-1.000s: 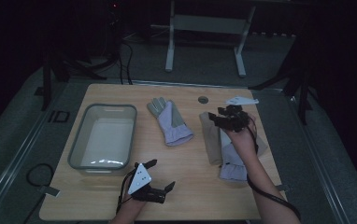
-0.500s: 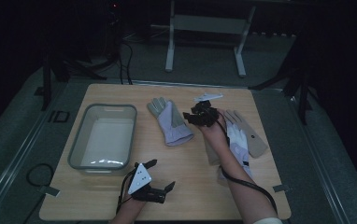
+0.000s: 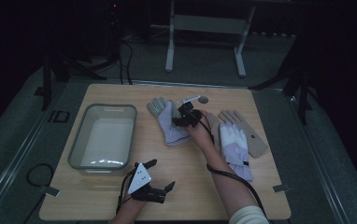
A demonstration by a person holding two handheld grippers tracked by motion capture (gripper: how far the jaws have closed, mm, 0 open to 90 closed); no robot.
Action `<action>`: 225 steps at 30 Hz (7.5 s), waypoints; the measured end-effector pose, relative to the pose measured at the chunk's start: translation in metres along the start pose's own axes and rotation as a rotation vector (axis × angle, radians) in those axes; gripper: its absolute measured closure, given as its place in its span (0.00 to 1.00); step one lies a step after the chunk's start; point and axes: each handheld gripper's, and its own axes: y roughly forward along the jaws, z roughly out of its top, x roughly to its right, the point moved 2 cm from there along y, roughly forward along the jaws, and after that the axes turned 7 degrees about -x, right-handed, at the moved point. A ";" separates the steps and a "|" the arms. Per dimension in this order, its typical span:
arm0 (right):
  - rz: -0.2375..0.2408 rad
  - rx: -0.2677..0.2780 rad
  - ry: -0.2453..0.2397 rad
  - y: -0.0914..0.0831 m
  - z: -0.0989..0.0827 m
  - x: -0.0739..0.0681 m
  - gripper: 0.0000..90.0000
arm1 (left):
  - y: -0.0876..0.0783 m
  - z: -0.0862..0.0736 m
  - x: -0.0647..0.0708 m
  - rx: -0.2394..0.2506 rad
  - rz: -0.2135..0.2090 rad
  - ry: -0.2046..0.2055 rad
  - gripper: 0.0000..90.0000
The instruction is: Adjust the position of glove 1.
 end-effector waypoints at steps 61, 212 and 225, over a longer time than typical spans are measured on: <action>-0.054 0.030 0.342 -0.070 -0.140 -0.028 0.78 | 0.001 0.000 0.002 0.001 -0.001 0.006 0.00; 0.047 -0.158 -0.095 -0.115 -0.081 -0.008 0.89 | 0.001 0.001 0.001 -0.003 0.013 0.001 0.00; 0.042 -0.196 -0.075 -0.083 -0.092 -0.013 0.86 | 0.001 0.001 0.001 -0.002 0.016 -0.005 0.00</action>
